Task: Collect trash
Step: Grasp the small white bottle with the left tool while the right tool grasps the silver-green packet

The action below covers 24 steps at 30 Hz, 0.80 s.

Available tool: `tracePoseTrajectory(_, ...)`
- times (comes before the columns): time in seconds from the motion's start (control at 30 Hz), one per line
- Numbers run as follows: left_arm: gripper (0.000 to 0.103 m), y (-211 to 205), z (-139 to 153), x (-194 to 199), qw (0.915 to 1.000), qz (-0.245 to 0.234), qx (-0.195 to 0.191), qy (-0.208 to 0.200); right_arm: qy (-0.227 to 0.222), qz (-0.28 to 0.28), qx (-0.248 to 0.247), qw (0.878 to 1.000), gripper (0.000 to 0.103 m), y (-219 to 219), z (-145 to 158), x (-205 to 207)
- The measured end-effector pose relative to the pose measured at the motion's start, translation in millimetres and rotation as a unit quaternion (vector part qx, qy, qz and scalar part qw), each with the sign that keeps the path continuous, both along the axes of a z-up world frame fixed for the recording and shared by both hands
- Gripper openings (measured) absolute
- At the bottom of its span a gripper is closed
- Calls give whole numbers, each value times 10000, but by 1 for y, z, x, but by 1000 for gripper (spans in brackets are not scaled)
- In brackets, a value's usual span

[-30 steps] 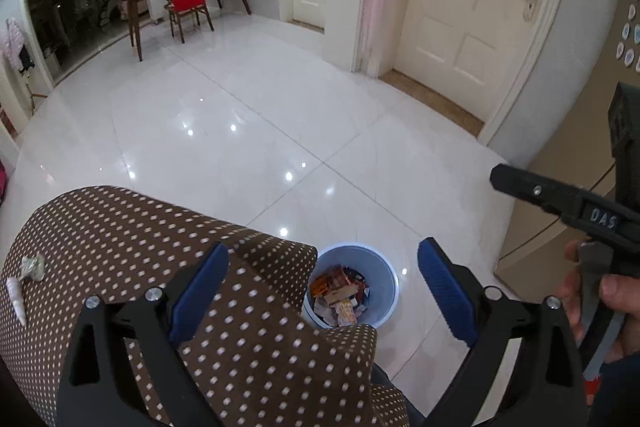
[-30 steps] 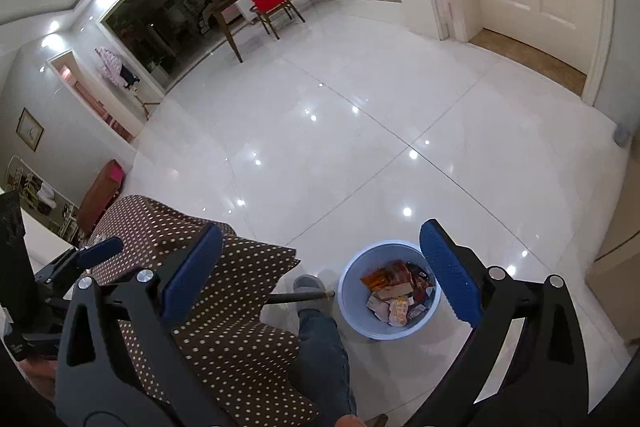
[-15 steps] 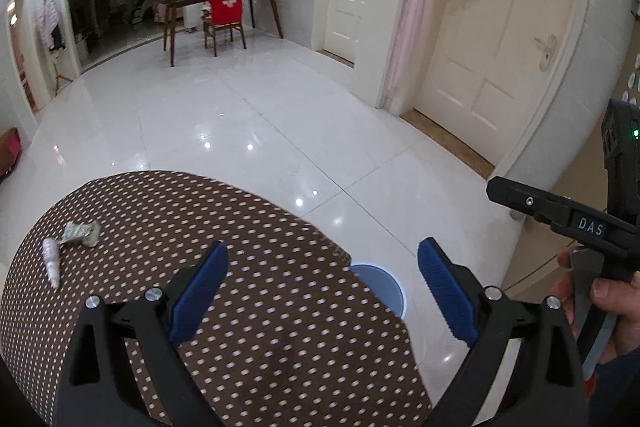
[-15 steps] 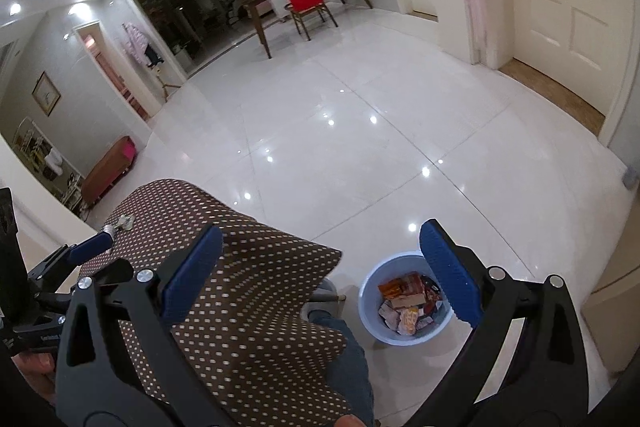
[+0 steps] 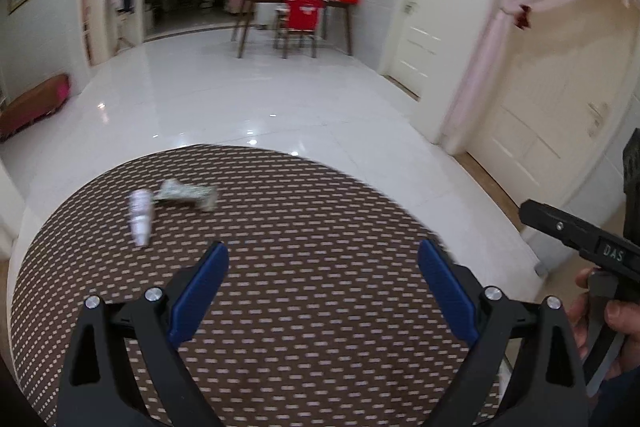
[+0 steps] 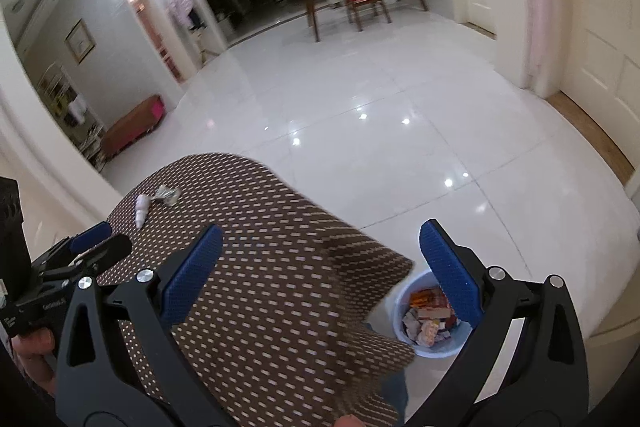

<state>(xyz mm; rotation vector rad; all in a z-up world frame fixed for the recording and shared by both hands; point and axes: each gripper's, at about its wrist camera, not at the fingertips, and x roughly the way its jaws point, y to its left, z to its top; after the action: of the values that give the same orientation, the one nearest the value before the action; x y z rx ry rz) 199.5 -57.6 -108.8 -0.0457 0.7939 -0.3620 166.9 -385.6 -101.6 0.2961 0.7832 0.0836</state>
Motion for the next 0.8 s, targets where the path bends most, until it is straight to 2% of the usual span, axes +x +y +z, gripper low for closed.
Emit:
tracePoseTrajectory(0.23, 94, 72, -19, 26, 9963, 860, 10, 75, 110, 677, -159, 9975, 97, 66, -12, 37)
tracePoseTrajectory(0.4, 94, 104, -41, 54, 9910, 1324, 113, 183, 214, 975, -286, 9946, 97, 102, -22, 62)
tracePoseTrajectory(0.53, 94, 118, -59, 83, 9870, 1561, 277, 257, 311, 1123, -283, 9928, 97, 120, -35, 81)
tracePoseTrajectory(0.63, 93, 122, -71, 101, 9869, 1515, 408, 381, 359, 1227, -310, 9913, 97, 133, -44, 91)
tracePoseTrajectory(0.67, 90, 123, -75, 107, 9876, 1466, 395, 404, 365, 1257, -325, 9909, 97, 136, -46, 94)
tracePoseTrajectory(0.8, 45, 125, -82, 122, 9893, 1292, 475, 491, 371, 1460, -391, 9878, 97, 152, -54, 108)
